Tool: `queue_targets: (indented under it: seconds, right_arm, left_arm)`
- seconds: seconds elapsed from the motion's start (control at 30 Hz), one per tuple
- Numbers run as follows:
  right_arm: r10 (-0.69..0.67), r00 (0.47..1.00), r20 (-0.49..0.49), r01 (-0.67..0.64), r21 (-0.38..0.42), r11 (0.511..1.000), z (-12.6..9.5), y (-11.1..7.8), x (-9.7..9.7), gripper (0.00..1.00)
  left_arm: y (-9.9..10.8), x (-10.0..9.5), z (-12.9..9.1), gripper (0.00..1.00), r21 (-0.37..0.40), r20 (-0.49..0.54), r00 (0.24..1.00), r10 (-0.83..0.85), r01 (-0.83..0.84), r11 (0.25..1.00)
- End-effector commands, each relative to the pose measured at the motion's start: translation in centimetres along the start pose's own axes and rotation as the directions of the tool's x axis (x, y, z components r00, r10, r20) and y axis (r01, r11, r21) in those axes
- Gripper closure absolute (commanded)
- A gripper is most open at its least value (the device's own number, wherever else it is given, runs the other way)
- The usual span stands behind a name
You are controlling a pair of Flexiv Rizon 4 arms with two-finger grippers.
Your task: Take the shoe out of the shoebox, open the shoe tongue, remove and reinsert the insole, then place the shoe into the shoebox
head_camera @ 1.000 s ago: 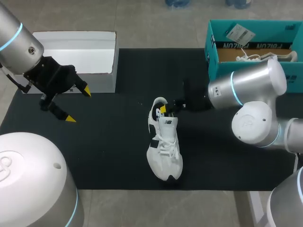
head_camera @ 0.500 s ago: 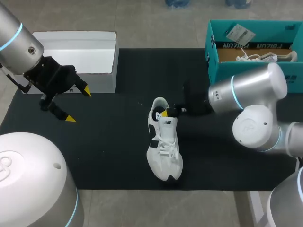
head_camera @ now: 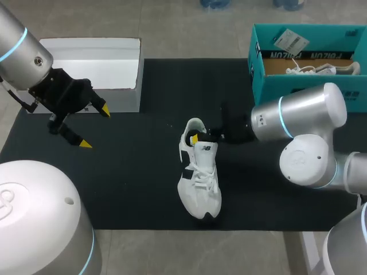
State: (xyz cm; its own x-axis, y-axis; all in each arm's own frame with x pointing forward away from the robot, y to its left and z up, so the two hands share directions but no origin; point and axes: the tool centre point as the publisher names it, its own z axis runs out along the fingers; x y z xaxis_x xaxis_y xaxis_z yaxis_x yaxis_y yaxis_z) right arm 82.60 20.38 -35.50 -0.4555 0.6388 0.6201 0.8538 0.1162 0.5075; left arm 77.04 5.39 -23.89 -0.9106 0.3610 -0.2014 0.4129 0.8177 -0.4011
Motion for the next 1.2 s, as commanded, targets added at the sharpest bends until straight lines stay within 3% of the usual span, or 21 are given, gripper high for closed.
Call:
queue_targets:
  seconds: [0.03,0.37,0.57,0.73,0.87,1.2]
  right_arm:
    - [-0.021,0.999,0.034,0.021,0.006,1.0,-0.9,1.1,1.2,0.0]
    - [-0.084,0.99,0.115,0.087,-0.022,0.996,-3.0,4.3,1.9,0.0]
    - [0.053,0.954,0.296,-0.065,0.031,0.997,-4.7,5.7,3.4,0.0]
    - [0.108,0.865,0.49,-0.205,0.15,0.967,-4.3,5.3,4.4,0.0]
    - [0.259,0.8,0.541,-0.375,0.115,0.92,-4.5,3.3,4.2,0.0]
    - [0.259,0.8,0.541,-0.375,0.115,0.92,-4.5,3.3,4.2,0.0]
  left_arm:
    - [0.0,0.0,-0.1,0.0,-0.002,-0.001,1.0,0.0,0.0,1.0]
    - [0.0,0.0,-0.1,0.0,-0.002,-0.001,1.0,0.0,0.0,1.0]
    - [0.0,0.0,-0.1,0.0,-0.002,-0.001,1.0,0.0,0.0,1.0]
    - [0.0,0.0,-0.1,0.0,-0.002,-0.001,1.0,0.0,0.0,1.0]
    - [0.0,0.0,-0.1,0.0,-0.002,-0.001,1.0,0.0,0.0,1.0]
    - [0.0,0.0,-0.1,0.0,-0.002,-0.001,1.0,0.0,0.0,1.0]
